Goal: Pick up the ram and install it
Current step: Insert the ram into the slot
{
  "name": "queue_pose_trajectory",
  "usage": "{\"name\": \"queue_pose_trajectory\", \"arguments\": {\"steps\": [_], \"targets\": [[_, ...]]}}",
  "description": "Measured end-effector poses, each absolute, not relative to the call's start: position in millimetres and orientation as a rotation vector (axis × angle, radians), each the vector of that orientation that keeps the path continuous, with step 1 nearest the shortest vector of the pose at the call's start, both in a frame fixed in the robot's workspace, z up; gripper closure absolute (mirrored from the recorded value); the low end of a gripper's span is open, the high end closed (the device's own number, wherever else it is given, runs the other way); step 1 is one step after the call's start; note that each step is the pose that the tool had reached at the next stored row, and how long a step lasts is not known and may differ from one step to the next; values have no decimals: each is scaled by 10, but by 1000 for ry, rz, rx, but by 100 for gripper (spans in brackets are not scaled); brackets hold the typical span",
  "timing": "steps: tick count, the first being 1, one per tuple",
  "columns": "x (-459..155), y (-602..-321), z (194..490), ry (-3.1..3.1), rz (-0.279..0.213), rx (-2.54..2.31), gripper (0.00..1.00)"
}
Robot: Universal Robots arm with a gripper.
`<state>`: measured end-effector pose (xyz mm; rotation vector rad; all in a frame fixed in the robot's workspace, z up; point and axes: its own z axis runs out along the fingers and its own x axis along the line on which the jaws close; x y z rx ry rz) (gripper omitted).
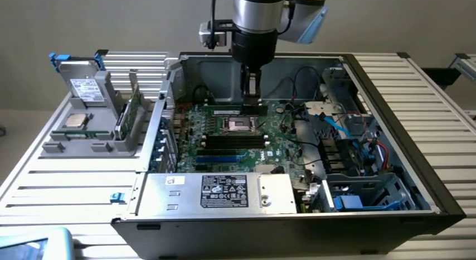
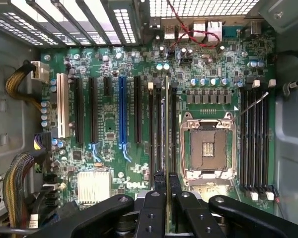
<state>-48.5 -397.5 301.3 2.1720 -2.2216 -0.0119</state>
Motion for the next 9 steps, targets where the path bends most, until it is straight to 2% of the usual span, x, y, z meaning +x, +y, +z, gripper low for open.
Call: {"name": "queue_pose_trajectory", "arguments": {"steps": [9], "targets": [[-489, -3971, 2877, -2213, 7, 2163, 86]]}}
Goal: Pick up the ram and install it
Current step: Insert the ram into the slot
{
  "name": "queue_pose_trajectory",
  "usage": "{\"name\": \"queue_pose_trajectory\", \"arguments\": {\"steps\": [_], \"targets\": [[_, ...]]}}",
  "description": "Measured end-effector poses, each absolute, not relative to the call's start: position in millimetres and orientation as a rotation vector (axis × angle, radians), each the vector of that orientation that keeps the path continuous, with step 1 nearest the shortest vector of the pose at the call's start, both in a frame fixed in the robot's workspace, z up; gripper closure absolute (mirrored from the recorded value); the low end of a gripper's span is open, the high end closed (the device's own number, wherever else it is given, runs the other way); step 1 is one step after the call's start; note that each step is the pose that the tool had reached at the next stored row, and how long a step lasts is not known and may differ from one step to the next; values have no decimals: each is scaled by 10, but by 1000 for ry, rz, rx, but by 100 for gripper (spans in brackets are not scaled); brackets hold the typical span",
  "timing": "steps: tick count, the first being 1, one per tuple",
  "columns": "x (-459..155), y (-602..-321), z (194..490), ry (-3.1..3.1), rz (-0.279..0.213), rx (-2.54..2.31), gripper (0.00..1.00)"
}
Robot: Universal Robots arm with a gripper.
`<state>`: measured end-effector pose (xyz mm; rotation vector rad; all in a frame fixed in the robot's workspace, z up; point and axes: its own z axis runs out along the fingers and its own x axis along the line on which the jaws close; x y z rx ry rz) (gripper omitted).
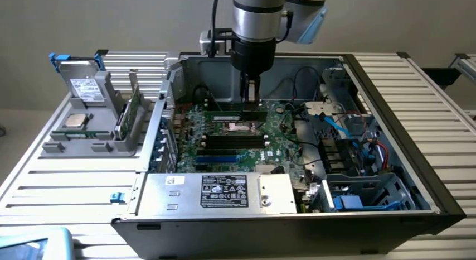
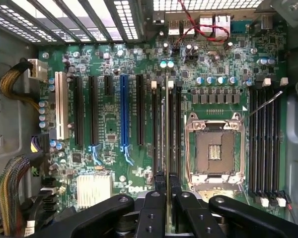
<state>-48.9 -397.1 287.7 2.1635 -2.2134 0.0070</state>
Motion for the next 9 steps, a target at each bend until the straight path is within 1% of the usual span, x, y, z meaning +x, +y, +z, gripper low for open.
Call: {"name": "queue_pose_trajectory", "arguments": {"steps": [4, 9], "targets": [[-489, -3951, 2819, -2208, 19, 2158, 86], [-489, -3933, 2728, -2207, 20, 2158, 86]]}}
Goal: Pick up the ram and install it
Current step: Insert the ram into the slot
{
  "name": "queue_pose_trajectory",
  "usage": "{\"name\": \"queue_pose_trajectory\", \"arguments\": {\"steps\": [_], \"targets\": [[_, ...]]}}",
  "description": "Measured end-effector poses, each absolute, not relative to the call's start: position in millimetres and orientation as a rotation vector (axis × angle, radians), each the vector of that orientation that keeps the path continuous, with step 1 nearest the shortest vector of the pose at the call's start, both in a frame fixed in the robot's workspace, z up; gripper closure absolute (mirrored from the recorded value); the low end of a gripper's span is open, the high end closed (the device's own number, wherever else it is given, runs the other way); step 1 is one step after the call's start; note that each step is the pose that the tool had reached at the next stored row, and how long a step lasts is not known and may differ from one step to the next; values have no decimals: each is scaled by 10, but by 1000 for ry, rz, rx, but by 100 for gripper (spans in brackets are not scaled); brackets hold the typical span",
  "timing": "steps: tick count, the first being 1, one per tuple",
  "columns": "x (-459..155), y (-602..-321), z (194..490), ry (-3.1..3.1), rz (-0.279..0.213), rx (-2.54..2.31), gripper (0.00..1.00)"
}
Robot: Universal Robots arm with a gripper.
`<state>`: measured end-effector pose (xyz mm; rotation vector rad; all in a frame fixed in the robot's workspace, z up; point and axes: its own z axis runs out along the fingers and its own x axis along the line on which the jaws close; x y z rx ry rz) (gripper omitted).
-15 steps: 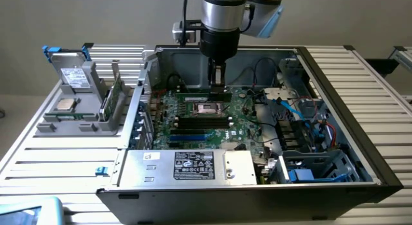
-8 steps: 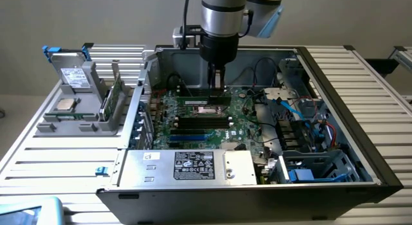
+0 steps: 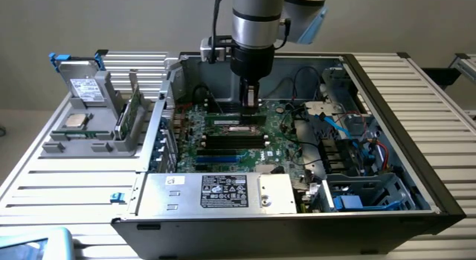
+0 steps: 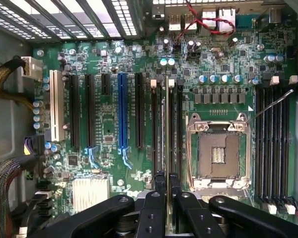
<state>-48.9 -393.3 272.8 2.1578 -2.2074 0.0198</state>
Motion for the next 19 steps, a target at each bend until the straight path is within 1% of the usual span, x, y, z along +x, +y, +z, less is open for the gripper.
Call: {"name": "queue_pose_trajectory", "arguments": {"steps": [14, 19], "targets": [[-492, -3975, 2477, -2208, 20, 2158, 86], [-493, -3995, 2450, -2208, 19, 2158, 86]]}}
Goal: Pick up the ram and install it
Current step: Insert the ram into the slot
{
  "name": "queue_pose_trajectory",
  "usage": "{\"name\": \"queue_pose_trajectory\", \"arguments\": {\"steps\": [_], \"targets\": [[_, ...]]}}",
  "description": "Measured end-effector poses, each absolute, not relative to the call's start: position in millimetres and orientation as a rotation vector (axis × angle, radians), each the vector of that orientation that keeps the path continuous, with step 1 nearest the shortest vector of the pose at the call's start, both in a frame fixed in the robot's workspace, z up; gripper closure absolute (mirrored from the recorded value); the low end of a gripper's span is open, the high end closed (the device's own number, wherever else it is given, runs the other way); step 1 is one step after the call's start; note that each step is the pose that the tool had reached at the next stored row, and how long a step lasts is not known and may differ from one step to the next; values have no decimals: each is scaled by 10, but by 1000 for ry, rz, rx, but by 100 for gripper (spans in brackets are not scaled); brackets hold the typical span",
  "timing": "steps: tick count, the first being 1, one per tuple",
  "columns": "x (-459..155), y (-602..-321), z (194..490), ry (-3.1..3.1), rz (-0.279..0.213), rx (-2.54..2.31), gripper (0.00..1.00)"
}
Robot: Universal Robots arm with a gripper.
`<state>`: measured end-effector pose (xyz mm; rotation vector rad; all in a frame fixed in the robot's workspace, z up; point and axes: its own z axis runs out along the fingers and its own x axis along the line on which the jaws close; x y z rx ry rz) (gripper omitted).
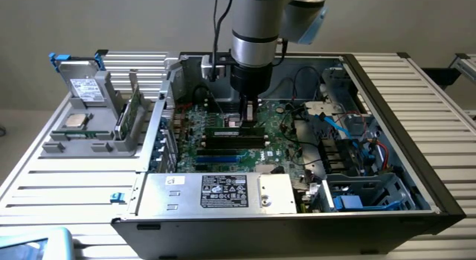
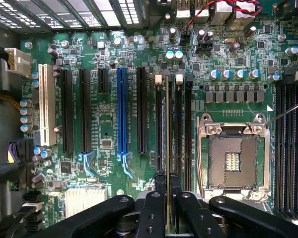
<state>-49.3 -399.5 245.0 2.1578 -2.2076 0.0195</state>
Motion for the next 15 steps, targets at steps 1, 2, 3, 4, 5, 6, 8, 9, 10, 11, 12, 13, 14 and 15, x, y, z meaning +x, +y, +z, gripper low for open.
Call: {"name": "queue_pose_trajectory", "arguments": {"steps": [1, 2, 3, 4, 5, 6, 8, 9, 10, 11, 12, 13, 14, 15], "targets": [[-492, -3995, 2450, -2208, 19, 2158, 86], [-492, -3995, 2448, -2207, 19, 2158, 86], [-492, -3995, 2443, -2208, 19, 2158, 86], [-492, -3995, 2440, -2208, 20, 2159, 86], [-492, -3996, 2436, -2208, 20, 2159, 86], [-492, -3996, 2432, -2209, 19, 2160, 86], [-491, -4004, 2427, -2212, 11, 2164, 86], [-492, -4014, 2426, -2216, 4, 2167, 86], [-492, -4023, 2422, -2218, -1, 2169, 86], [-492, -4023, 2416, -2218, -1, 2170, 86], [-492, -4023, 2411, -2218, -1, 2170, 86], [-492, -4023, 2408, -2218, -1, 2169, 86], [-492, -4024, 2402, -2218, -1, 2169, 86], [-492, -4023, 2396, -2218, -1, 2169, 86]]}}
